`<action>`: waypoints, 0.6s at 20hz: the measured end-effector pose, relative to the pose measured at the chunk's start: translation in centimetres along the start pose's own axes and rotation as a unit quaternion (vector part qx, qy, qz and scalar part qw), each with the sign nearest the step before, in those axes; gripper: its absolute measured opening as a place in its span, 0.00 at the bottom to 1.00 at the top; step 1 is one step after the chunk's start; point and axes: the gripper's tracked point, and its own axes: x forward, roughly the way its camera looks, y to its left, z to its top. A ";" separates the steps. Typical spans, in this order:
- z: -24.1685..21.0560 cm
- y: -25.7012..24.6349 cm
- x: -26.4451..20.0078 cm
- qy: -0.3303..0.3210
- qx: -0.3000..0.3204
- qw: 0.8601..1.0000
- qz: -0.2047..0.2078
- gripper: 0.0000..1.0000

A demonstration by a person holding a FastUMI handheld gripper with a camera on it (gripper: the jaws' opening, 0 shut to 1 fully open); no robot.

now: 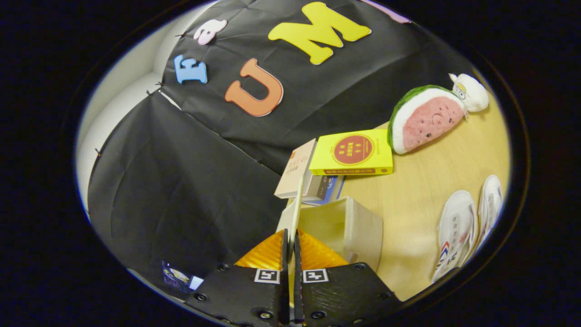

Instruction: Open the storage box then place both shoes into the box .Put the left shoe in first, then the right shoe, with the right side of both shoes facing outward in a uniform manner.

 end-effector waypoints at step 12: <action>-1.7 15.8 9.1 0.007 -0.014 0.998 0.058 0.12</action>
